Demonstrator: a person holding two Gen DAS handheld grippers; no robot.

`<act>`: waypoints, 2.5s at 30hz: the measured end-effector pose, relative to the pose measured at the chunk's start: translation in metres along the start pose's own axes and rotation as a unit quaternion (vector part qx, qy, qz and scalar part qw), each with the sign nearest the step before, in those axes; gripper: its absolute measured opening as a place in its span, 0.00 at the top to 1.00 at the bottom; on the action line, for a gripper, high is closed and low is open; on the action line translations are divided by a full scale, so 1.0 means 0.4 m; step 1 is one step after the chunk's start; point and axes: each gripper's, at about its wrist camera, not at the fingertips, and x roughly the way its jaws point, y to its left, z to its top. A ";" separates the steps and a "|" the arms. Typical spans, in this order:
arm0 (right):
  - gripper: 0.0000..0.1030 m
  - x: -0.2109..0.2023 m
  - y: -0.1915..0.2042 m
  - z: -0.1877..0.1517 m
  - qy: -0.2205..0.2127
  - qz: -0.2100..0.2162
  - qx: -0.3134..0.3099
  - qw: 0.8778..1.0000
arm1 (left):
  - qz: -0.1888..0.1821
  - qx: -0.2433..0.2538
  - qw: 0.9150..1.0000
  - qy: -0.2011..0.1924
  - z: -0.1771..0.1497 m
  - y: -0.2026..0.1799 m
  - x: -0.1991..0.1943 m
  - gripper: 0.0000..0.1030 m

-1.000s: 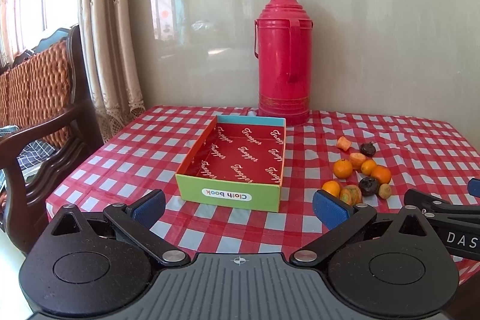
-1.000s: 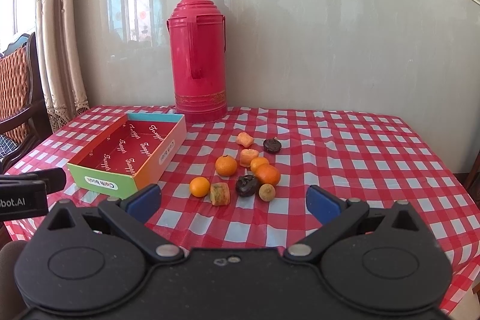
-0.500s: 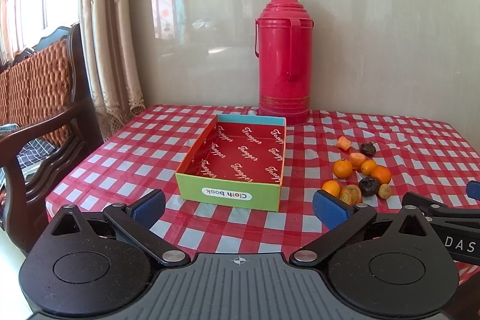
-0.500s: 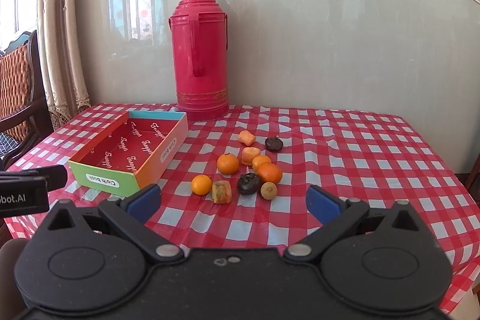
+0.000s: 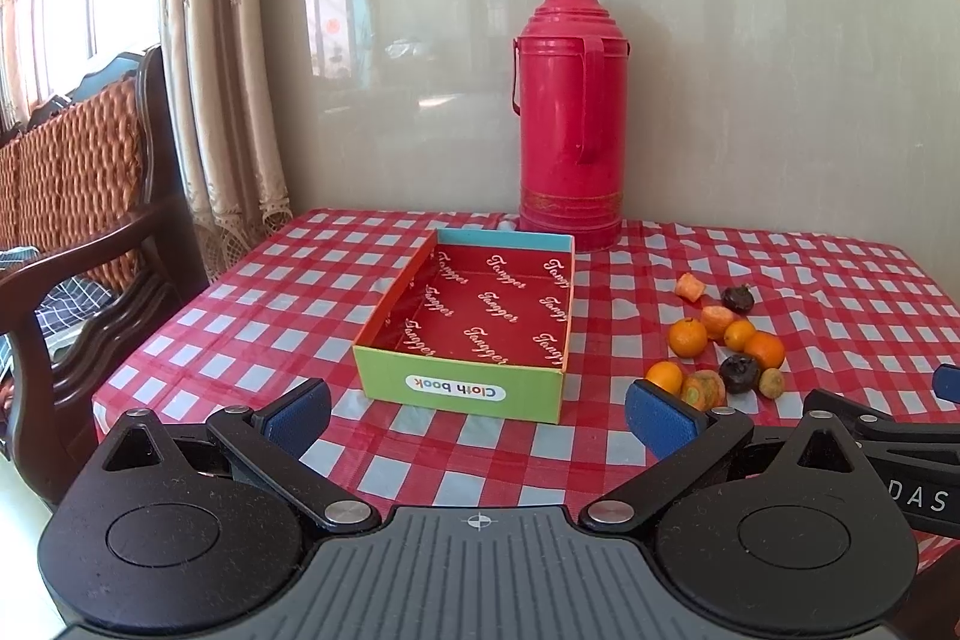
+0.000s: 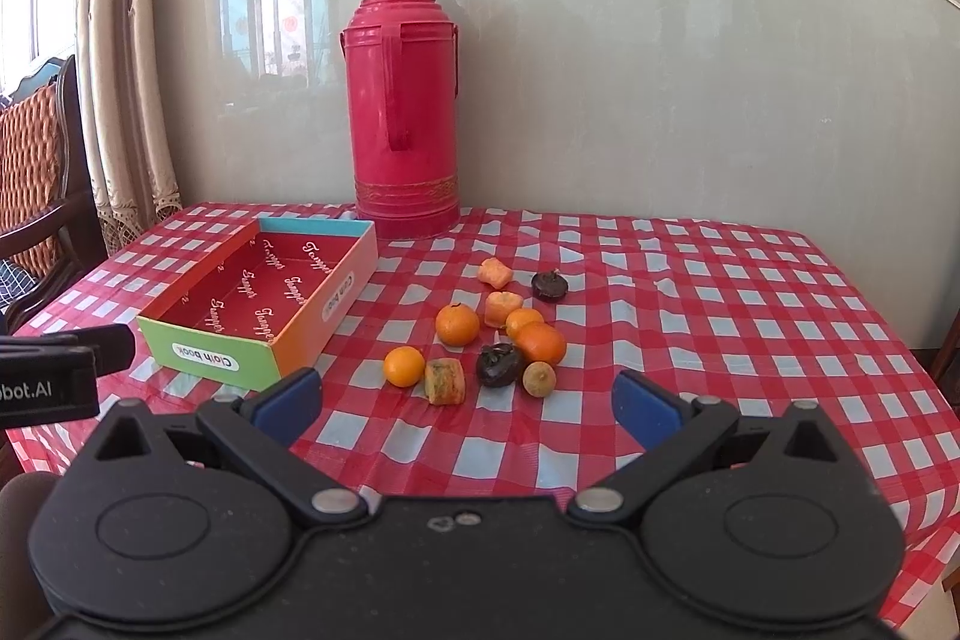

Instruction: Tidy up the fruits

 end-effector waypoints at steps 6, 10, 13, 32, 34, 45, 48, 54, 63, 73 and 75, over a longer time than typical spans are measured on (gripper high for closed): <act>0.05 -0.001 0.000 0.000 0.000 -0.001 0.000 1.000 | -0.001 0.002 1.000 0.000 -0.002 0.003 -0.002 0.00; 0.05 0.003 -0.002 -0.003 0.001 -0.001 0.002 1.000 | -0.001 0.005 1.000 0.000 -0.002 0.002 0.000 0.00; 0.05 0.005 -0.006 -0.006 0.003 -0.002 0.003 1.000 | 0.001 0.008 1.000 0.001 -0.002 0.001 0.003 0.00; 0.05 0.031 -0.089 -0.032 -0.001 -0.035 0.040 0.999 | -0.004 0.072 0.997 -0.011 0.004 -0.085 0.067 0.00; 0.05 0.037 -0.108 -0.033 -0.004 -0.042 0.048 0.998 | -0.003 0.087 0.996 -0.014 0.004 -0.105 0.077 0.00; 0.05 0.082 -0.202 -0.062 -0.036 -0.096 0.076 0.992 | -0.058 0.158 0.985 -0.024 -0.018 -0.238 0.183 0.00; 0.05 0.095 -0.228 -0.071 -0.049 -0.110 0.085 0.989 | -0.077 0.169 0.982 -0.026 -0.029 -0.286 0.215 0.00; 0.05 0.120 -0.265 -0.083 -0.074 -0.135 0.095 0.984 | -0.080 0.138 0.987 -0.027 -0.059 -0.359 0.269 0.00; 0.05 0.143 -0.313 -0.101 -0.083 -0.142 0.127 0.978 | -0.084 0.099 0.991 0.017 -0.082 -0.425 0.361 0.30; 0.05 0.162 -0.314 -0.107 -0.075 -0.130 0.133 0.980 | -0.082 0.083 0.993 0.035 -0.103 -0.437 0.414 0.39; 0.05 0.166 -0.311 -0.107 -0.074 -0.127 0.131 0.980 | -0.087 0.086 0.992 0.033 -0.101 -0.443 0.414 0.41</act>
